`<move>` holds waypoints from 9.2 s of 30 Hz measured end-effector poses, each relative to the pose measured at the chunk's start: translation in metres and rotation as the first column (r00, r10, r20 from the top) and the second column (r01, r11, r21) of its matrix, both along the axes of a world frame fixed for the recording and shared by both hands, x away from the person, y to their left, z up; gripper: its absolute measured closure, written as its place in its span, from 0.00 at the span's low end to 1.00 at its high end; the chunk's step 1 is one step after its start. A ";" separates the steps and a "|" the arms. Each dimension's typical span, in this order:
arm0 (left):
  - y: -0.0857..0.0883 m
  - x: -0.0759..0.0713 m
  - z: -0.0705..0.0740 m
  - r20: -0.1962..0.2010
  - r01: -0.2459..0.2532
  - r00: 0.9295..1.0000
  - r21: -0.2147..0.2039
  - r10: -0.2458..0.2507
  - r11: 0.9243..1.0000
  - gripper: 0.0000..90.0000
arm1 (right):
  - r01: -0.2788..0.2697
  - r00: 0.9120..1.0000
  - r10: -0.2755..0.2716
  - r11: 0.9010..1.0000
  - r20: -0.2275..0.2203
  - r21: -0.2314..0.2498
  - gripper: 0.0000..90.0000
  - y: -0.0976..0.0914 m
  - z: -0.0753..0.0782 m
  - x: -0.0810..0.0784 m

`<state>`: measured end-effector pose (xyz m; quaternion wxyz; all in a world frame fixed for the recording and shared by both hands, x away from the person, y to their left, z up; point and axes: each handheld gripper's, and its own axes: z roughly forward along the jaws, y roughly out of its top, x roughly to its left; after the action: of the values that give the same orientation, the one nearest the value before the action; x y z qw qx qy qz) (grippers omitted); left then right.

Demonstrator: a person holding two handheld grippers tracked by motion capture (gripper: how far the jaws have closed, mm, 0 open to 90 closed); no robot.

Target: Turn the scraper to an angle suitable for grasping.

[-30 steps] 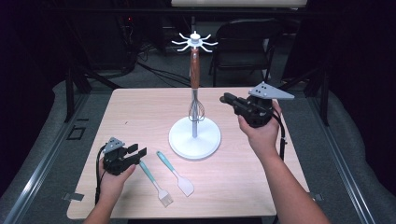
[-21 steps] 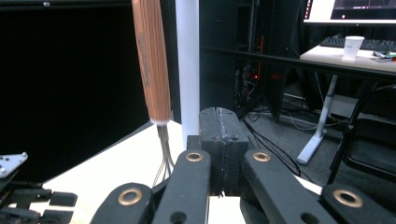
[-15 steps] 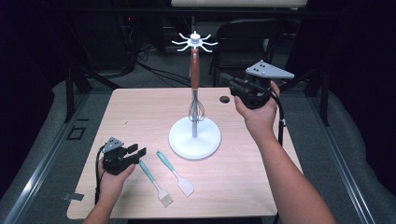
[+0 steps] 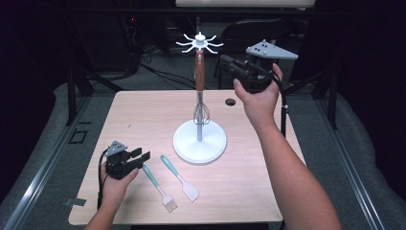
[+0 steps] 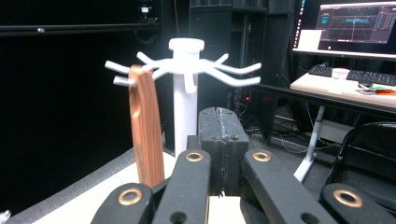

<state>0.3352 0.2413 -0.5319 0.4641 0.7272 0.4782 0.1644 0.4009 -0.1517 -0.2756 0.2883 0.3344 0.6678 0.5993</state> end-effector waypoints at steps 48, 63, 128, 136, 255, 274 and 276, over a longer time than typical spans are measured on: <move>0.003 0.002 -0.001 -0.007 -0.008 1.000 -0.010 0.008 1.000 0.62 | -0.057 0.997 0.060 0.997 0.043 -0.059 1.00 0.041 0.009 -0.013; 0.003 0.002 -0.001 -0.015 -0.003 1.000 -0.005 0.003 1.000 0.62 | -0.052 0.998 0.050 0.997 -0.040 -0.059 0.99 0.023 -0.047 -0.022; 0.006 0.003 -0.005 -0.018 -0.020 1.000 -0.001 0.020 1.000 0.61 | -0.309 0.821 0.111 0.912 -0.560 -0.272 0.74 0.095 -0.280 -0.070; 0.007 0.003 -0.005 -0.017 -0.025 1.000 -0.004 0.025 1.000 0.61 | -0.340 0.805 0.125 0.898 -0.580 -0.278 0.78 0.117 -0.292 -0.072; -0.100 -0.007 -0.040 -0.177 0.313 0.922 -0.189 -0.346 0.931 0.42 | -0.345 0.877 0.215 0.904 -0.430 -0.253 0.90 0.065 -0.290 -0.122; -0.096 -0.007 -0.039 -0.172 0.303 0.928 -0.172 -0.331 0.937 0.54 | -0.378 0.827 0.224 0.901 -0.515 -0.214 0.83 0.058 -0.296 -0.119; -0.096 -0.006 -0.039 -0.171 0.303 0.928 -0.172 -0.331 0.937 0.54 | -0.382 0.816 0.220 0.900 -0.535 -0.212 0.83 0.057 -0.297 -0.118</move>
<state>0.3287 0.1449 -0.5711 0.4856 0.7726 0.4085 -0.0206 0.2827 -0.0951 -0.5727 0.0553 0.3167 0.8494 0.4185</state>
